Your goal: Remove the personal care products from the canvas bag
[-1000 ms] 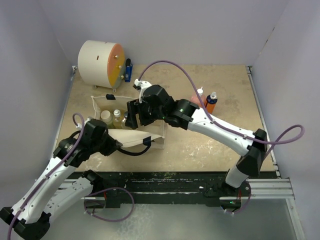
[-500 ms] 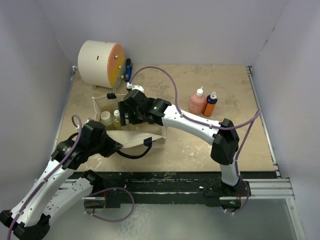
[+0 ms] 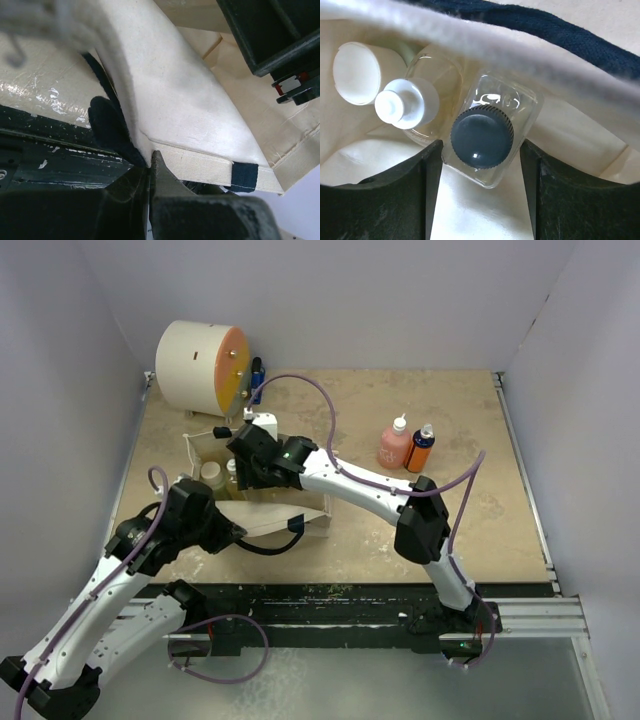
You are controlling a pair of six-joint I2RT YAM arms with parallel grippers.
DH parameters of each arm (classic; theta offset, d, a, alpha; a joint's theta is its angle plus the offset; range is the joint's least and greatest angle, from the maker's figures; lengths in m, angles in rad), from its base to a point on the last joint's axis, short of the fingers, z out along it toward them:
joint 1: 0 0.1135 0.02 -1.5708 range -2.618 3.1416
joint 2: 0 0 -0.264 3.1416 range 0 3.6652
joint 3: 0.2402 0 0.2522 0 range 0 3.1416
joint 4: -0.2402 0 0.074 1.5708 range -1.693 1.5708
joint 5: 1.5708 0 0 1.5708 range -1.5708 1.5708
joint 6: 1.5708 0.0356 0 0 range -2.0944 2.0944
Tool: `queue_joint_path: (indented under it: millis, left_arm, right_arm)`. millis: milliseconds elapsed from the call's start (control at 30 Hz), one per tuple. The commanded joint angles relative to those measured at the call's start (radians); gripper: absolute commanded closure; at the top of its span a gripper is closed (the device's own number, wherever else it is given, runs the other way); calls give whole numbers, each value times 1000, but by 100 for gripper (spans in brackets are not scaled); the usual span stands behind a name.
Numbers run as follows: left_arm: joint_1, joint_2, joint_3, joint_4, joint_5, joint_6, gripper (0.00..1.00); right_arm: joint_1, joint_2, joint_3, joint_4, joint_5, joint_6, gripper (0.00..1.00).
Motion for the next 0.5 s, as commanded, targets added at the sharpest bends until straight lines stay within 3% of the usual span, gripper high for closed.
queue_joint_path:
  millis: [0, 233, 333, 467]
  left_arm:
    - [-2, 3, 37, -2, 73, 47, 100]
    - [-1, 6, 36, 5, 72, 58, 100]
    - [-2, 14, 36, 7, 78, 61, 100]
    - [-2, 20, 33, 12, 85, 56, 100]
  right_arm:
    - [-5, 35, 104, -154, 185, -62, 40]
    - [-6, 19, 81, -140, 216, -167, 62]
    - [-6, 30, 81, -129, 198, -163, 60]
    - [-5, 49, 69, -121, 144, -174, 46]
